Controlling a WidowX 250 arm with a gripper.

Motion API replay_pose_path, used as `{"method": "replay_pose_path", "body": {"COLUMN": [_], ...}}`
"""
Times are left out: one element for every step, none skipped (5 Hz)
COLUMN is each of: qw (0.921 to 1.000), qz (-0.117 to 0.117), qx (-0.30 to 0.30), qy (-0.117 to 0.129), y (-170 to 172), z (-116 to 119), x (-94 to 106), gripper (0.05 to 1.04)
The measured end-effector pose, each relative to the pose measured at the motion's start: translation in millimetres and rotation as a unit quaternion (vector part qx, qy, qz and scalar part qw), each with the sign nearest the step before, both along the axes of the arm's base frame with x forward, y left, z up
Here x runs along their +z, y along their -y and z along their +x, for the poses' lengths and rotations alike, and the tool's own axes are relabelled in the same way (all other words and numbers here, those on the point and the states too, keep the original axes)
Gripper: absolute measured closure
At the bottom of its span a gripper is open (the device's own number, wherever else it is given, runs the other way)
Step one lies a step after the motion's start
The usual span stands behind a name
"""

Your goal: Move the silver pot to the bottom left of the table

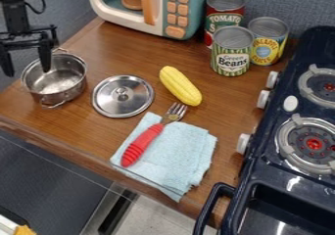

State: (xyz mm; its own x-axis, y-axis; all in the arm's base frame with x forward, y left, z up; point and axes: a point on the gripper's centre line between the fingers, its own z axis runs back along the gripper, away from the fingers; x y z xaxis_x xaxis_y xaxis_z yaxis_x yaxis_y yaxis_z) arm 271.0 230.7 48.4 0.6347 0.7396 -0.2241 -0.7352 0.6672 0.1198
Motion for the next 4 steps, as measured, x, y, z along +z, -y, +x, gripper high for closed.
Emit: {"method": "replay_pose_path", "body": {"qw": [0.9993, 0.9906, 0.9787, 0.9609], "qz": [0.002, 0.039, 0.072, 0.068], "qx": [-0.018, -0.081, -0.145, -0.246], "qy": [0.034, 0.104, 0.126, 0.108], "y": [4, 20, 33, 53], "z": [12, 36, 51, 61], "x": [4.6, 42.0, 58.2, 64.0], "gripper": [0.075, 0.083, 0.083, 0.083]}}
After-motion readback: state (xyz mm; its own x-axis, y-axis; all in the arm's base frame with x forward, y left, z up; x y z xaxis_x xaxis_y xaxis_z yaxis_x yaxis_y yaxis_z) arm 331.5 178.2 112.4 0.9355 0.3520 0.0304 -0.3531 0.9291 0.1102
